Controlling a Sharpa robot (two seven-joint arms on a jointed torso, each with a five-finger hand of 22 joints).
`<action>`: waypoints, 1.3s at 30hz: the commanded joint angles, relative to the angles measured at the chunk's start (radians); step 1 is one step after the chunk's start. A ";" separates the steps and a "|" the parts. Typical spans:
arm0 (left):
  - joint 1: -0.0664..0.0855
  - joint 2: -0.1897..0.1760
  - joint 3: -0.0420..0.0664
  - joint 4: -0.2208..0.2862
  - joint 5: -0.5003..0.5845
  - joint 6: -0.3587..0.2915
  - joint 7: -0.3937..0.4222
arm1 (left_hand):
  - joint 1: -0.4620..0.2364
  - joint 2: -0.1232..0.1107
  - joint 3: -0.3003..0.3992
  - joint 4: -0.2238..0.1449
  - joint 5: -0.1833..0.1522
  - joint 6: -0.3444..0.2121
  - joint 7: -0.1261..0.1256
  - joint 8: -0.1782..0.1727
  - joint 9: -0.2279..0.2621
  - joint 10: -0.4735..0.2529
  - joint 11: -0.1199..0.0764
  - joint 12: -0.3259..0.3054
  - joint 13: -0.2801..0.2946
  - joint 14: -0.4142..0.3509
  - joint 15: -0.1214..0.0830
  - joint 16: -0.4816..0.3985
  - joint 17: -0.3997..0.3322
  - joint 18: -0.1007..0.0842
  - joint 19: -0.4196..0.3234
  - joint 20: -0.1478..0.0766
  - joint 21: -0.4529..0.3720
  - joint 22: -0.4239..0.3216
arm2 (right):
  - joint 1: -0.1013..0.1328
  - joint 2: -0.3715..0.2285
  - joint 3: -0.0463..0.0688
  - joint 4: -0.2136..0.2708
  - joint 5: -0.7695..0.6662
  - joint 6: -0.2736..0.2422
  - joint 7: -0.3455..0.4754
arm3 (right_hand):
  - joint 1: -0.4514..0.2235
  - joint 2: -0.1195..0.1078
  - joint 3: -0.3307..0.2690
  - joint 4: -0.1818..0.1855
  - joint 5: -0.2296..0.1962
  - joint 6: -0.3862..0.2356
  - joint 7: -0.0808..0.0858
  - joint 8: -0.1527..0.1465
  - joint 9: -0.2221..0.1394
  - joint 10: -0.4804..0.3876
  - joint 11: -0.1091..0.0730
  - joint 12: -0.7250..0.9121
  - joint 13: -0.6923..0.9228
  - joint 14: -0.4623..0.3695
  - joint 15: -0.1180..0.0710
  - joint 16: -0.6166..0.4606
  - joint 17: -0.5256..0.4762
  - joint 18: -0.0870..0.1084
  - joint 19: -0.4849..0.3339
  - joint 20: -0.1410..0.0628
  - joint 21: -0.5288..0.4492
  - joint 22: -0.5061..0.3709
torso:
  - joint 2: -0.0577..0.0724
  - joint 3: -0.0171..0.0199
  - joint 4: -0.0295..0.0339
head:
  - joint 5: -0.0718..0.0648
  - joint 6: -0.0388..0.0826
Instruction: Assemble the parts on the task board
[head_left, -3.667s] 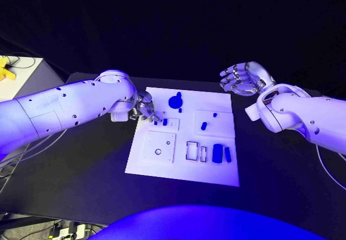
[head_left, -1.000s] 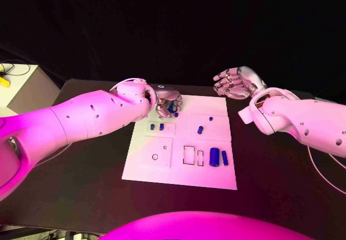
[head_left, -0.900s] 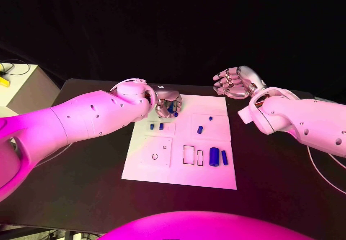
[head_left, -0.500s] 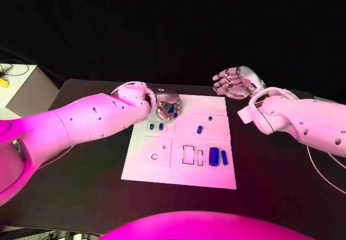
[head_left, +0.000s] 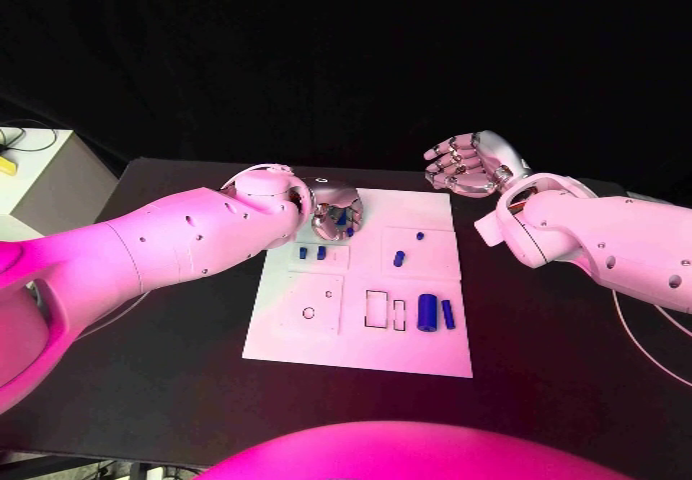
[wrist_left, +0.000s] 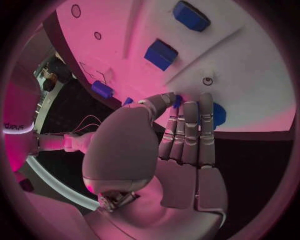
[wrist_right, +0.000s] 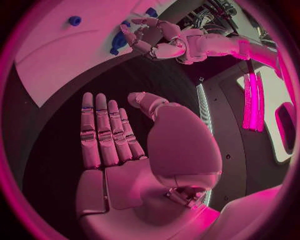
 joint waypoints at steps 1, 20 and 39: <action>-0.003 0.001 -0.002 0.001 0.007 0.011 0.010 | -0.002 0.011 -0.001 -0.007 -0.007 0.014 0.002 -0.004 0.003 0.016 -0.002 0.003 0.004 0.010 0.000 0.011 0.013 0.015 0.001 0.003 0.007 0.002 | 0.000 0.001 0.000 0.001 -0.002 0.011 0.013 | -0.005 0.003 0.000 -0.007 0.006 -0.007 0.047 0.004 -0.002 0.001 0.008 -0.004 -0.002 0.009 0.001 -0.004 -0.001 0.012 0.005 0.003 0.001 -0.001 | 0.000 -0.0005 0.0005 | 0.001 0.000; -0.006 0.000 -0.003 -0.001 0.006 0.026 0.004 | 0.001 0.027 0.007 -0.035 -0.008 0.071 0.007 -0.014 0.016 0.079 -0.008 -0.022 0.006 0.113 -0.007 0.108 0.159 0.015 0.019 -0.002 0.047 0.024 | 0.000 0.001 0.000 0.001 -0.002 0.012 0.013 | -0.005 0.005 0.002 -0.009 0.007 -0.006 0.047 0.005 -0.003 0.001 0.008 -0.004 -0.002 0.010 0.001 -0.006 -0.002 0.012 0.007 0.002 0.002 -0.006 | 0.001 -0.0007 -0.0002 | 0.000 -0.005; -0.016 -0.031 0.000 0.033 0.021 -0.076 0.040 | 0.000 0.042 0.056 -0.080 0.000 0.127 0.010 -0.040 0.034 0.182 -0.013 -0.110 0.001 0.168 -0.012 0.147 0.218 0.016 0.018 -0.003 0.107 0.059 | 0.000 -0.001 0.000 0.004 -0.002 0.011 0.015 | -0.005 0.005 0.002 -0.009 0.007 -0.006 0.047 0.005 -0.003 0.001 0.008 -0.004 -0.002 0.010 0.001 -0.006 -0.002 0.012 0.007 0.002 0.002 -0.006 | 0.000 0.0003 -0.0013 | 0.000 -0.001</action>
